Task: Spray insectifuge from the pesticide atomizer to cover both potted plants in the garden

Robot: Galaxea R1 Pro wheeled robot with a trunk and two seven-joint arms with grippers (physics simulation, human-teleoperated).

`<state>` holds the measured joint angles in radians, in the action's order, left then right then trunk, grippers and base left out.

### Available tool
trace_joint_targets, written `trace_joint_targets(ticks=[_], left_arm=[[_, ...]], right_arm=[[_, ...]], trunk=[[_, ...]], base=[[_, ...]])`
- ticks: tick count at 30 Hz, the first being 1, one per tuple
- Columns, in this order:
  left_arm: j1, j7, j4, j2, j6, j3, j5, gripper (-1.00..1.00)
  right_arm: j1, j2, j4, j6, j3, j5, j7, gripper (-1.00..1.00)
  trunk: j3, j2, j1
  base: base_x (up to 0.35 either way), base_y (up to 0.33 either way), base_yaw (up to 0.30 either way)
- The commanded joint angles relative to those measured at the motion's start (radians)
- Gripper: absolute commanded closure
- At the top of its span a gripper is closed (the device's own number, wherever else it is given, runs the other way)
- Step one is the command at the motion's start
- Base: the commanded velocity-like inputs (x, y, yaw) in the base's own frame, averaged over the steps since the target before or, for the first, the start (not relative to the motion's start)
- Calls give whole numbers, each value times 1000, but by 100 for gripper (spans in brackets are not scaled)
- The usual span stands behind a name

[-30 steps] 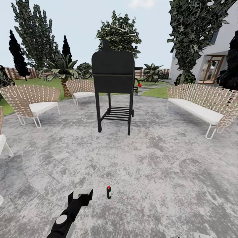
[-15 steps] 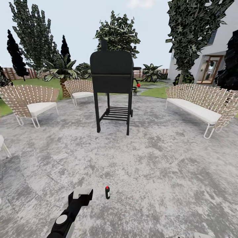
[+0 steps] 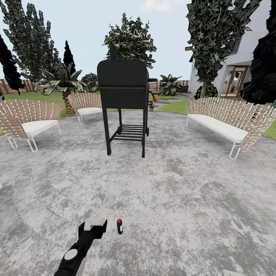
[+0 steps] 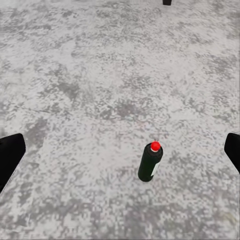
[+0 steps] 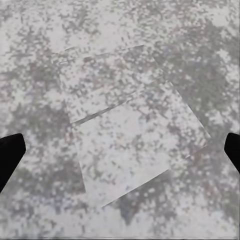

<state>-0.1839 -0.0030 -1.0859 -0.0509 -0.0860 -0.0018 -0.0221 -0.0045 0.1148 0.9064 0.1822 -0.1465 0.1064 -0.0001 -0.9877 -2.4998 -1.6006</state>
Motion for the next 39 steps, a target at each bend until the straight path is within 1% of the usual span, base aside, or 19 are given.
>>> trace_joint_targets(ticks=[1, 2, 3, 4, 5, 6, 8, 9, 11, 12, 13, 15, 17, 21, 25, 30, 33, 36, 39], left_arm=[[-1, -1, -2, 0, -5, 0, -20, -100], [-4, -2, -2, 0, -6, 1, -36, -100], [-28, -4, -1, 0, -8, 1, -50, -100], [-88, -4, 11, 0, -12, 2, -57, -100], [-134, -4, 33, 0, -20, 2, -59, -100], [-157, -5, 52, 0, -27, 2, -60, -100], [-256, -7, 170, 1, -60, 3, -61, -100], [-340, -8, 288, 3, -73, 3, -61, -100], [-455, -9, 454, 13, -65, 3, -60, -100], [-503, -9, 526, 16, -44, 3, -60, -100], [-541, -9, 580, 18, -15, 3, -60, -100], [-578, -9, 627, 19, 26, 3, -60, -100], [-596, -9, 652, 20, 50, 3, -60, -100], [-612, -9, 678, 20, 95, 1, -62, -100], [-614, -9, 683, 18, 136, -2, -63, -100], [-615, -9, 685, 15, 159, -4, -65, -100], [-613, -9, 685, 15, 191, -4, -64, -100], [-609, -9, 686, 13, 249, -5, -64, -100], [-607, -8, 686, 8, 268, -7, -64, -100]], right_arm=[[0, 1, 4, 31, -1, 10, 1, -100], [0, 2, 20, 77, -1, 10, 1, -100], [-1, 3, 72, 179, -2, 11, 1, -100], [-5, 4, 132, 304, -2, 14, 2, -100], [-9, 4, 171, 383, -2, 15, 2, -100], [-14, 4, 192, 419, -2, 15, 2, -100], [-56, 5, 276, 529, -2, 16, 2, -100], [-89, 5, 322, 575, -3, 17, 2, -100], [-138, 5, 352, 608, -3, 17, 2, -100], [-159, 5, 359, 618, -3, 16, 2, -100], [-177, 5, 363, 623, -3, 17, 2, -100], [-193, 5, 367, 628, -3, 18, 2, -100], [-202, 4, 370, 630, -4, 20, 3, -100], [-208, 2, 373, 631, -3, 21, 3, -100], [-207, 1, 373, 630, -2, 19, 2, -100], [-206, 0, 375, 627, -2, 12, 2, -100], [-206, 0, 375, 626, -2, 11, 2, -100], [-206, 0, 375, 626, -2, 10, 2, -100], [-206, 0, 376, 626, -2, 10, 2, -100]], trunk=[[-1, 0, 0], [-1, 0, 0], [-1, 0, 0], [-1, 0, 0], [-1, 0, 0], [-1, 0, 0], [-1, 0, 0], [-1, 0, 0], [-1, 0, 0], [-1, 0, 0], [-1, 0, 0], [-1, 0, 0], [-1, 0, 0], [-1, 0, 0], [-1, 0, 0], [-1, 0, 0], [-1, 0, 0], [-1, 0, 0], [-1, 0, 0]], base=[[33, 16, -1], [21, 11, -1], [11, 5, 0], [6, 3, 0], [4, 2, 0], [3, 1, 0], [1, 1, 0], [0, 0, 0], [0, 0, 0], [0, 0, 0], [0, 0, 0], [0, 0, 0], [0, 0, 0], [0, 0, 0], [0, 0, 0], [0, 0, 0], [0, 0, 0], [0, 0, 0], [0, 0, -16]])
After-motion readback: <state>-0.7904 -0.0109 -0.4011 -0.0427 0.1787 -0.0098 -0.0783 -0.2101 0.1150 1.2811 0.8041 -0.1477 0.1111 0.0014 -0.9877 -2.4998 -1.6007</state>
